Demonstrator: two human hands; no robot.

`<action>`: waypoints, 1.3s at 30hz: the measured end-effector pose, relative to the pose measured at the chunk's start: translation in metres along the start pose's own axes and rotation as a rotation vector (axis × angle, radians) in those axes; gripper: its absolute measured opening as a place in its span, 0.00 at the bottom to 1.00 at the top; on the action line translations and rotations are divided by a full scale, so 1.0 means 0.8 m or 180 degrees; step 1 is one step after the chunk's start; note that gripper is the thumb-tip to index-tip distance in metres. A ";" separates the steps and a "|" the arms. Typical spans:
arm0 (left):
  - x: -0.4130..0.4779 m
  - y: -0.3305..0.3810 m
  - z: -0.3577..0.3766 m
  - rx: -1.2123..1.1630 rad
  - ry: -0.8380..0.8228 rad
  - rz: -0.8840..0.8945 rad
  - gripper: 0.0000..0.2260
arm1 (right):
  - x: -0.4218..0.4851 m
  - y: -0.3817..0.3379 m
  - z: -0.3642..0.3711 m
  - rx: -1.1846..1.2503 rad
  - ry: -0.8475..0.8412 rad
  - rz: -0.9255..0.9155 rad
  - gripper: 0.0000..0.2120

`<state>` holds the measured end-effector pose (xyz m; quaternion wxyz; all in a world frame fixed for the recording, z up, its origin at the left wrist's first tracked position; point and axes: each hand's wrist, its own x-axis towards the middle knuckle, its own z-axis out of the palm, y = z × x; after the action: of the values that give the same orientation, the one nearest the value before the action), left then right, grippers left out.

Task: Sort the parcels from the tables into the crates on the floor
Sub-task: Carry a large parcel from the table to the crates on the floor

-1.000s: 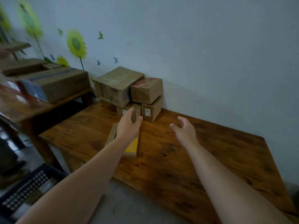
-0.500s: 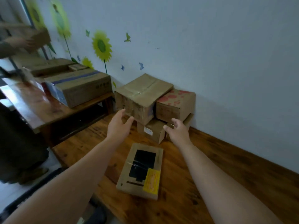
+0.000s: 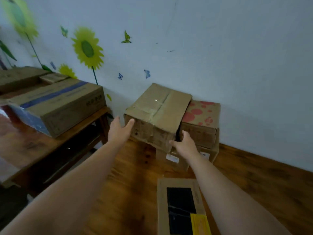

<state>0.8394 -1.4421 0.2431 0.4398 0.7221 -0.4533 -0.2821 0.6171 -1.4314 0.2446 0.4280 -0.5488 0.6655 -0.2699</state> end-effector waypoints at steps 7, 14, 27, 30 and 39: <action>0.087 -0.023 -0.002 -0.0559 -0.1096 -0.0224 0.37 | 0.041 -0.009 0.057 0.0077 0.0181 0.0517 0.39; 0.101 -0.028 0.002 -0.0660 -0.1225 0.0026 0.18 | 0.044 -0.008 0.076 0.0012 0.0578 0.0524 0.30; 0.001 -0.014 -0.085 -0.1147 -0.0601 0.0458 0.12 | -0.056 -0.033 0.080 0.0301 0.0723 -0.0344 0.25; -0.051 -0.002 -0.093 -0.1276 -0.0674 0.0615 0.11 | -0.099 -0.022 0.061 0.0338 0.0786 -0.0534 0.24; -0.262 -0.014 -0.118 -0.1914 -0.0625 0.0541 0.10 | -0.290 0.050 0.014 0.0654 0.0890 -0.1122 0.23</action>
<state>0.8302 -1.2147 0.2780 0.6095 0.4889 -0.4486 -0.4339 0.6142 -1.1974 0.2696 0.3316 -0.5673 0.5813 -0.4799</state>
